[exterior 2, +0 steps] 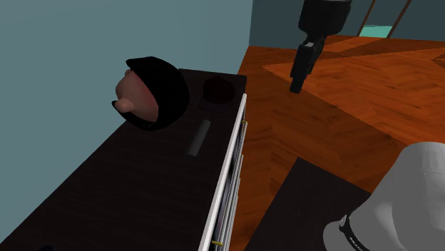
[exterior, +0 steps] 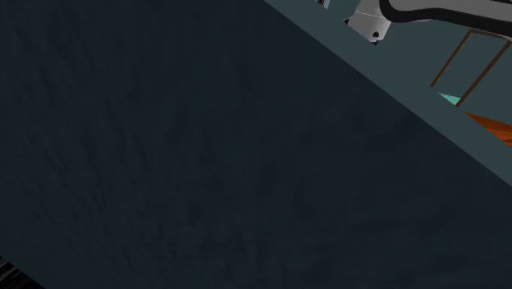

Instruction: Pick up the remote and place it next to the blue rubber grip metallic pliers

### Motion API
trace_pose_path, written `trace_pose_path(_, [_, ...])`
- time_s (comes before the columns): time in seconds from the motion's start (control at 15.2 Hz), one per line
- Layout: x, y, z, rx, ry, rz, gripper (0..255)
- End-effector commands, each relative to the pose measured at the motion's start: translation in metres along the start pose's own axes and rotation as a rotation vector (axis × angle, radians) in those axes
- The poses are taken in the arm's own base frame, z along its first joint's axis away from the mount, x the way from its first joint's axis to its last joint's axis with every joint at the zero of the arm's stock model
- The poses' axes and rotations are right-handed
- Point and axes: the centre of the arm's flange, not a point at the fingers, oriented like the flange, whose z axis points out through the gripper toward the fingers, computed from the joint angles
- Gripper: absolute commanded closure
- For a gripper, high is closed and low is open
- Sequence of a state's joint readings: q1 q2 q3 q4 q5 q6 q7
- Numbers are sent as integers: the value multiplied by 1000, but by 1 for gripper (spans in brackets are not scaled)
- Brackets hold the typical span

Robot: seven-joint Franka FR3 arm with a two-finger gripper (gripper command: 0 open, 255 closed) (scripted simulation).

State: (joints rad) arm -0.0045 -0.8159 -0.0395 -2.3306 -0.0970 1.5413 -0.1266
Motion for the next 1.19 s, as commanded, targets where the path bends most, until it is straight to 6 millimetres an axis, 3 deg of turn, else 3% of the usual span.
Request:
trace_pose_path(0.0, [0,0,0,0,0,0,0])
trace_pose_path(0.59, [87,-41,72,65,-69,361,0])
trace_pose_path(1.12, [169,-54,139,122,-131,682,0])
